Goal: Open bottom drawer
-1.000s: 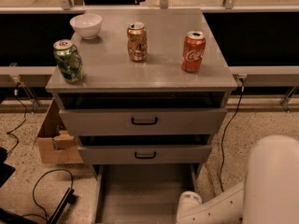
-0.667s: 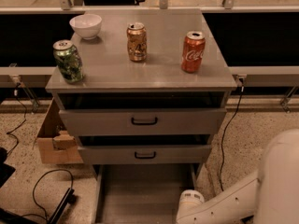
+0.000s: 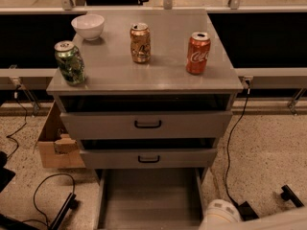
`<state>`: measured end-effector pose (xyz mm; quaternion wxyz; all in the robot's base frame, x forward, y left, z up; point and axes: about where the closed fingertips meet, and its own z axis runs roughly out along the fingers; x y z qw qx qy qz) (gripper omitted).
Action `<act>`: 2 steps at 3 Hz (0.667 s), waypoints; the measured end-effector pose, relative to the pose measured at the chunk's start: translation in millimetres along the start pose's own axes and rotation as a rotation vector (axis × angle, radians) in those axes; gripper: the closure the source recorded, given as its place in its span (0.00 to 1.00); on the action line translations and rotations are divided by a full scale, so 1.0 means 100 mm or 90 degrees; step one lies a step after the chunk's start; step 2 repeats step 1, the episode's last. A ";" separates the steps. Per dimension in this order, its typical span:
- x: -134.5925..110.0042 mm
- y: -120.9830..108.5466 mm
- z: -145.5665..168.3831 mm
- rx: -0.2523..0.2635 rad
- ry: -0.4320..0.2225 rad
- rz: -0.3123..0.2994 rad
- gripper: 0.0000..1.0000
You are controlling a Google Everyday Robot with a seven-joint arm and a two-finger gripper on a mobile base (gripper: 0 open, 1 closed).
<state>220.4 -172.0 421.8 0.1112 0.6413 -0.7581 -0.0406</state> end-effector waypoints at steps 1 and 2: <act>0.18 0.08 -0.25 0.011 -0.011 0.044 0.00; 0.18 0.08 -0.25 0.011 -0.011 0.044 0.00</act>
Offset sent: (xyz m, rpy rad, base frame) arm 0.0000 0.0000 0.0000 0.0000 0.0000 0.0000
